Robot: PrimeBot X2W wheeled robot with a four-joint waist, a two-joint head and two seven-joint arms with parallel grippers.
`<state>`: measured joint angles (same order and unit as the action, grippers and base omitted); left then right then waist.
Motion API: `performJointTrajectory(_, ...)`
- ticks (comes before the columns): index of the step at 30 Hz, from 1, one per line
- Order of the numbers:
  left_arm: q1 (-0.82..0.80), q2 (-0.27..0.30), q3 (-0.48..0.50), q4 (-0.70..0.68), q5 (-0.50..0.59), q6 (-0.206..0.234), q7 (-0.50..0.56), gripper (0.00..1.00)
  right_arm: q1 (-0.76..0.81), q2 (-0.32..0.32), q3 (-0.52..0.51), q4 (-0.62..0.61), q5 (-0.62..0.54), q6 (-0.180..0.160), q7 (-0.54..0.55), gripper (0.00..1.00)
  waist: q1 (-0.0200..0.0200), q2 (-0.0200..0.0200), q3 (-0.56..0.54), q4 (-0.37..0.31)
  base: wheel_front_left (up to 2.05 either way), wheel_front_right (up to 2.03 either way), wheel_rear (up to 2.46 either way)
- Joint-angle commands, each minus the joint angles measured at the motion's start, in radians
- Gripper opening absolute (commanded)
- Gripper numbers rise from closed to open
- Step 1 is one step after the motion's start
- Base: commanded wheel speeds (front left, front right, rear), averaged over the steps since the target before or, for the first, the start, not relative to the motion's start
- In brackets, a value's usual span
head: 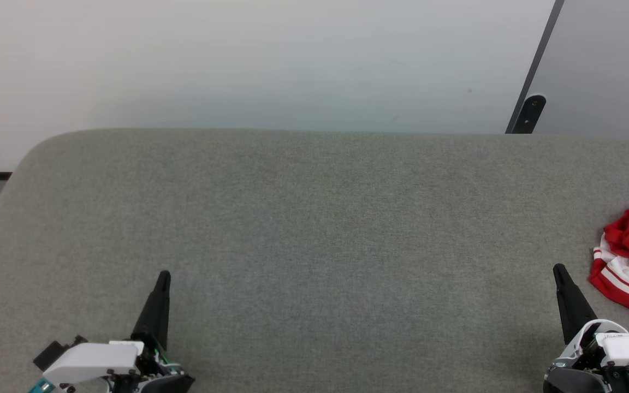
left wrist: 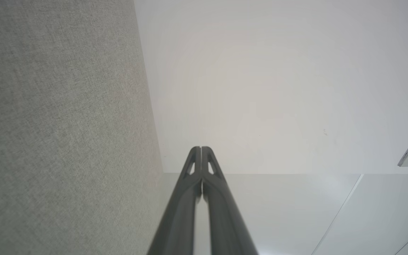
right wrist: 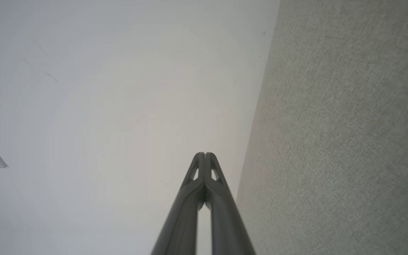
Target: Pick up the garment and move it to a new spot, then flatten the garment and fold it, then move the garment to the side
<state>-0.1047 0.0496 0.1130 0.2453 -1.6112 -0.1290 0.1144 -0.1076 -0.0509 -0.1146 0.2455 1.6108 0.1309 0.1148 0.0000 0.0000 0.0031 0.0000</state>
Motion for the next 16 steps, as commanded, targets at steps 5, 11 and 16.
performJointTrajectory(5,-0.009,0.0,0.002,-0.001,-0.004,-0.003,0.003,0.0,-0.003,0.003,0.001,-0.002,0.004,0.0,0.002,0.0,0.0,0.0,0.0,0.0,0.0,0.0,0.0)
performJointTrajectory(11,-0.009,0.0,0.002,-0.001,-0.004,-0.003,0.003,0.0,-0.003,0.003,0.001,-0.002,0.004,0.0,0.002,0.0,0.0,0.0,0.0,0.0,0.0,0.0,0.0)
performJointTrajectory(16,-0.009,0.0,0.002,-0.001,-0.004,-0.003,0.003,0.0,-0.003,0.003,0.001,-0.002,0.004,0.0,0.002,0.0,0.0,0.0,0.0,0.0,0.0,0.0,0.0)
